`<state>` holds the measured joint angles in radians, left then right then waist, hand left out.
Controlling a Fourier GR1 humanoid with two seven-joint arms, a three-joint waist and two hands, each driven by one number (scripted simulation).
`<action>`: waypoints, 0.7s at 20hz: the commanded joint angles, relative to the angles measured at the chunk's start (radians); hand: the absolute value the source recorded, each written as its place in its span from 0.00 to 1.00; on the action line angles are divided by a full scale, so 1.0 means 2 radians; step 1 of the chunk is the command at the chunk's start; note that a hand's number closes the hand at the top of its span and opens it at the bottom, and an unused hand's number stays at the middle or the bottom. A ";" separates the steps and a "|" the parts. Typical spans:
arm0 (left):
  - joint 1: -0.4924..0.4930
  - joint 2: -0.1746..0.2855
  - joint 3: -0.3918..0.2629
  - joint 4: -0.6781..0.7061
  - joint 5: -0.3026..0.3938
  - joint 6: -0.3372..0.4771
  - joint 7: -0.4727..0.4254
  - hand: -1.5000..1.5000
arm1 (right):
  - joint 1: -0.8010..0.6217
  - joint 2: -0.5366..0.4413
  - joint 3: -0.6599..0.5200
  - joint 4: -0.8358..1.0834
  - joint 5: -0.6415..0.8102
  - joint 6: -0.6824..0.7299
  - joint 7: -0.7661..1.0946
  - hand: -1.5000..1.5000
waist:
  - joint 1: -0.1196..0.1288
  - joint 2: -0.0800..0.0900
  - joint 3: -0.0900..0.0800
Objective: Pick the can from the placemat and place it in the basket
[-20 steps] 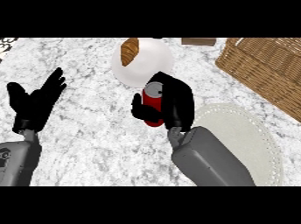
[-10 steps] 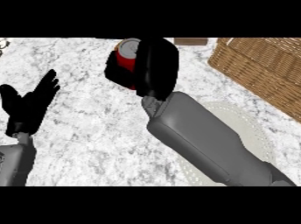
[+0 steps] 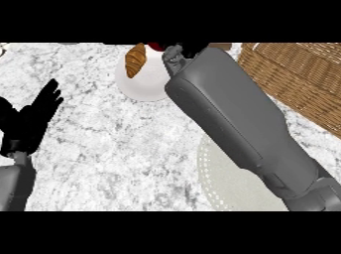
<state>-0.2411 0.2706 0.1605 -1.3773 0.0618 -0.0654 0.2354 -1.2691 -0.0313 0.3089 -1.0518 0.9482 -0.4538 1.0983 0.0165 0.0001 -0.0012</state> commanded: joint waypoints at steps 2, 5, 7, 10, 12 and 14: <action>0.002 0.008 0.005 -0.013 0.001 -0.002 0.010 0.50 | -0.045 -0.033 -0.058 0.065 0.013 0.004 0.014 1.00 | 0.001 0.001 0.000; 0.027 0.001 0.001 -0.023 0.006 -0.012 0.000 0.50 | -0.054 -0.054 -0.080 0.086 0.020 0.005 0.008 1.00 | 0.000 0.000 0.000; -0.008 -0.003 -0.002 0.004 -0.008 0.004 -0.003 0.50 | -0.082 -0.062 -0.085 0.123 0.039 0.013 0.018 1.00 | -0.002 0.002 0.000; 0.038 0.001 0.005 -0.022 0.006 -0.013 -0.015 0.50 | -0.062 -0.105 -0.095 0.128 0.040 0.034 -0.002 1.00 | -0.002 -0.001 0.000; -0.004 0.004 0.007 -0.016 0.005 -0.001 0.019 0.50 | -0.051 -0.107 -0.098 0.142 0.049 0.020 -0.012 1.00 | -0.005 0.000 0.000; 0.006 -0.020 -0.011 -0.016 -0.020 0.024 0.005 0.50 | -0.042 -0.118 -0.111 0.138 0.049 0.017 -0.013 1.00 | -0.006 0.000 0.000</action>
<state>-0.2268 0.2586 0.1577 -1.3984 0.0488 -0.0534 0.2375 -1.3710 -0.2297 0.1156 -0.7979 1.0269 -0.4272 1.0306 0.0078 0.0010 -0.0005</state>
